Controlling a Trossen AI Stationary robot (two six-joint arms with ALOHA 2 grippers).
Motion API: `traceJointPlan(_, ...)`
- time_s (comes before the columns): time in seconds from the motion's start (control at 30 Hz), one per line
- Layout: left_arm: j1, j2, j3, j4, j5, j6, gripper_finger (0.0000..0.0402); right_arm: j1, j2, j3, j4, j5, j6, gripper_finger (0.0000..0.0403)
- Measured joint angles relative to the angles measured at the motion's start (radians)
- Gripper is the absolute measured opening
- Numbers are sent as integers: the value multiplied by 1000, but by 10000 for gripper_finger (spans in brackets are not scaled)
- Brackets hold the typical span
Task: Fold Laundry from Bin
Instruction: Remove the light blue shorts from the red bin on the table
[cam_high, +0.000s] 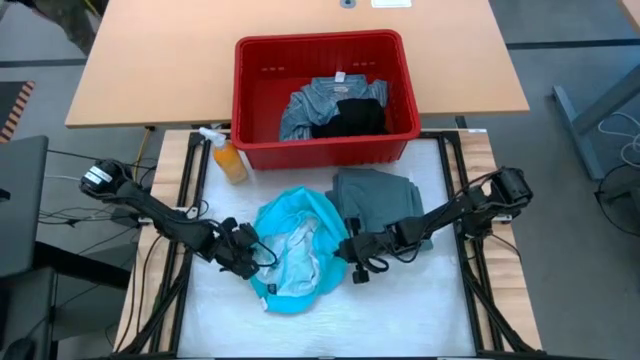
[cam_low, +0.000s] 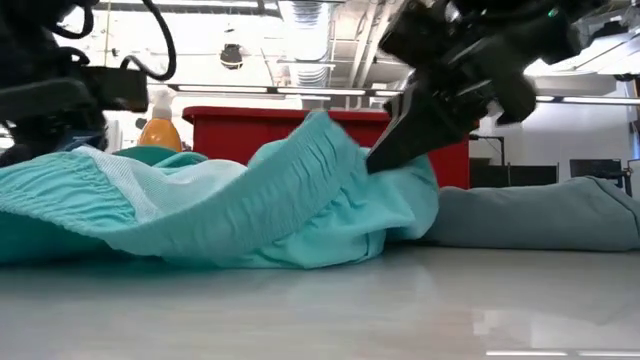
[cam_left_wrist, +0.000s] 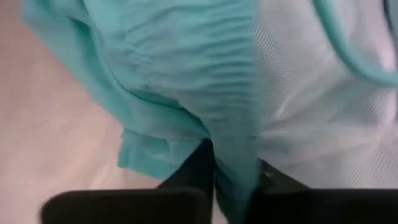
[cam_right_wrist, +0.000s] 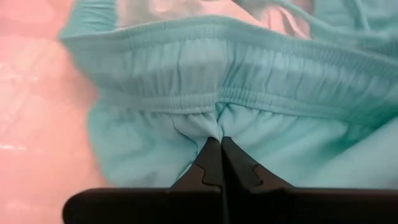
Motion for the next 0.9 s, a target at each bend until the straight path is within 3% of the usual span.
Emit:
traceJointPlan(0.13,31,-42,53,-43,-135,66,3,12,-111,0,-82,0,-32,19)
traceJointPlan(0.3,113,-122,199,-126,-242,259,1,8,-322,0,-177,37,-106,19)
traceJointPlan(0.5,195,-188,471,-444,-354,363,0,14,-603,0,-231,107,-199,19)
traceJointPlan(0.67,325,-179,709,-603,-307,452,0,13,-758,0,-83,113,-330,19)
traceJointPlan(0.83,497,-115,909,-674,-65,588,0,-20,-804,1,66,132,-426,19)
traceJointPlan(0.9,534,-70,995,-725,-48,653,0,-36,-803,1,115,133,-487,18)
